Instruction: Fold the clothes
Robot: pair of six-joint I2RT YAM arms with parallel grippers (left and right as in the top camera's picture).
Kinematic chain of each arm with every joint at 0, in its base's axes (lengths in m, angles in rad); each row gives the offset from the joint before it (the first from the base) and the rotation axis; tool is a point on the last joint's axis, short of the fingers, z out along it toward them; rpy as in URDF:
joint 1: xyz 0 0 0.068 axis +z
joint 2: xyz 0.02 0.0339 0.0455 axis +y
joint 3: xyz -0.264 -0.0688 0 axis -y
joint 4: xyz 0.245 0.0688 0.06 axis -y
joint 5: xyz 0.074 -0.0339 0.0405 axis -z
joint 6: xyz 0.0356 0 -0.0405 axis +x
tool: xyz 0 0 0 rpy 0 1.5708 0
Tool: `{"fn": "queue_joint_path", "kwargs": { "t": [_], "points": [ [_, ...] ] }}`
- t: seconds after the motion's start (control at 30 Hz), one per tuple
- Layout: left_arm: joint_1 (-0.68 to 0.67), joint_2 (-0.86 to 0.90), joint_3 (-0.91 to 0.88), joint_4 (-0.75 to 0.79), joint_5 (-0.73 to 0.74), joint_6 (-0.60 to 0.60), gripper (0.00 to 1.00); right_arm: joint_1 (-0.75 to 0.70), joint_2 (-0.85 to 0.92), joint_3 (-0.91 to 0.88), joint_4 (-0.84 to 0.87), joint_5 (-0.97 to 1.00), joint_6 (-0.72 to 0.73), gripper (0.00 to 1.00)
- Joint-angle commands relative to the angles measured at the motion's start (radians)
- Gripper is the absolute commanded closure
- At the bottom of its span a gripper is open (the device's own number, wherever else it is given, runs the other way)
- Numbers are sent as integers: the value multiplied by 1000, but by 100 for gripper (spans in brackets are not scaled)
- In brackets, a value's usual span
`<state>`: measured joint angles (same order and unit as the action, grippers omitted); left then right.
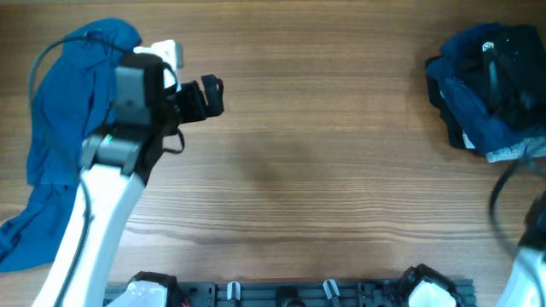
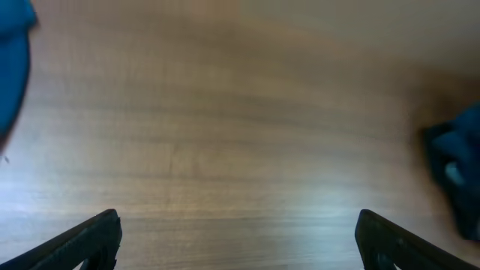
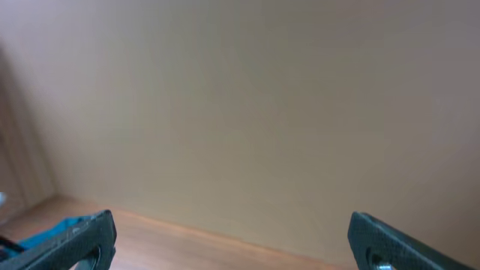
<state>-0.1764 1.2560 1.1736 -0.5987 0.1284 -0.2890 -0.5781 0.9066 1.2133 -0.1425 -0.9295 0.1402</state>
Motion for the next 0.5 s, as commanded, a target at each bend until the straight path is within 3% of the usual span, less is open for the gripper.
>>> {"fn": "queue_joint_path", "kwargs": {
  "t": [0.0,0.47],
  "points": [
    [3,-99,-2,-5,8,20,0,3,-66,-2,-68,104,-84,0],
    [3,-151,-2,-57,58,20,0,3,15,-3,-468,103,-87,0]
  ]
}}
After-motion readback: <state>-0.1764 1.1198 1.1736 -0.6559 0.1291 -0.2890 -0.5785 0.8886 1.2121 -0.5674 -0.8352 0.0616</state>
